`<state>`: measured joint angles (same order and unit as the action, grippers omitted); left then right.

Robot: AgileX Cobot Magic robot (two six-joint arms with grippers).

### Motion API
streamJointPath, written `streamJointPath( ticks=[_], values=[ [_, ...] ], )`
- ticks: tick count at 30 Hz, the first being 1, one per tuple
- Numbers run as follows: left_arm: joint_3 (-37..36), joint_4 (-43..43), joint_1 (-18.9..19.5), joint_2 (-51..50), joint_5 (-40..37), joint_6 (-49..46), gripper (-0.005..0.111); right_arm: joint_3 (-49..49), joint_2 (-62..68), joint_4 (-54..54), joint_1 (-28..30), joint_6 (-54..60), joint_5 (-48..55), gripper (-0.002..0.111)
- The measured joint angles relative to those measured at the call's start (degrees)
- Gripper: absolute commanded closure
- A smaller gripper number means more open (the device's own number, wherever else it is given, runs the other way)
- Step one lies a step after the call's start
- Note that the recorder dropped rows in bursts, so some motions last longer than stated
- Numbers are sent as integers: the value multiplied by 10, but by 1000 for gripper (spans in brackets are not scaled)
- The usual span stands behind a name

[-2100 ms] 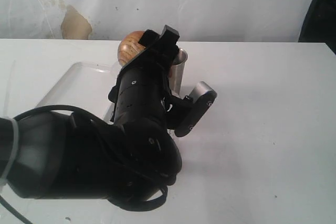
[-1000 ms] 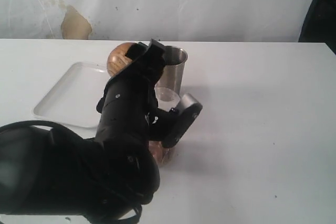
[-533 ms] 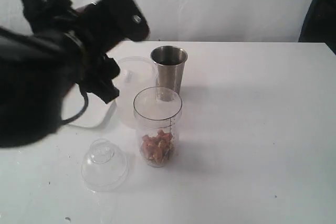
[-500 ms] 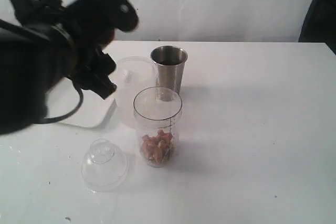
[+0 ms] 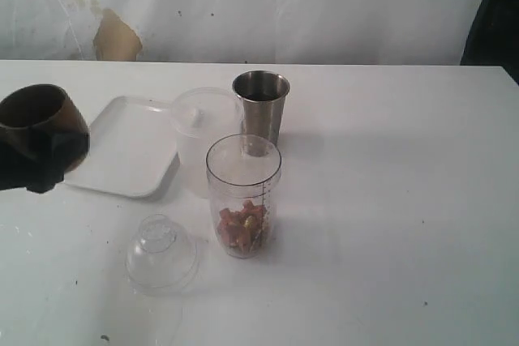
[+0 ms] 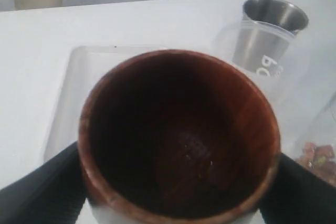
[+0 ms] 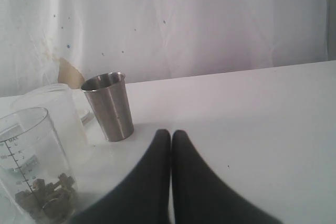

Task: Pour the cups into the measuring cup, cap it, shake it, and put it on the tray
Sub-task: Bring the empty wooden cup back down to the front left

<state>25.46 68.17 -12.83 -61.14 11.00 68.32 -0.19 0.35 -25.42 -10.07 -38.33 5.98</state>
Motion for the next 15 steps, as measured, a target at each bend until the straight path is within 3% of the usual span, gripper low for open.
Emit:
streamJointPath(
  ticks=[6, 15],
  values=[
    [-45, -27, 18, -123, 146, -194, 107, 0, 0, 0, 0, 0, 0, 108],
    [-46, -143, 19, -262, 204, -329, 107, 0, 0, 0, 0, 0, 0, 108]
  ],
)
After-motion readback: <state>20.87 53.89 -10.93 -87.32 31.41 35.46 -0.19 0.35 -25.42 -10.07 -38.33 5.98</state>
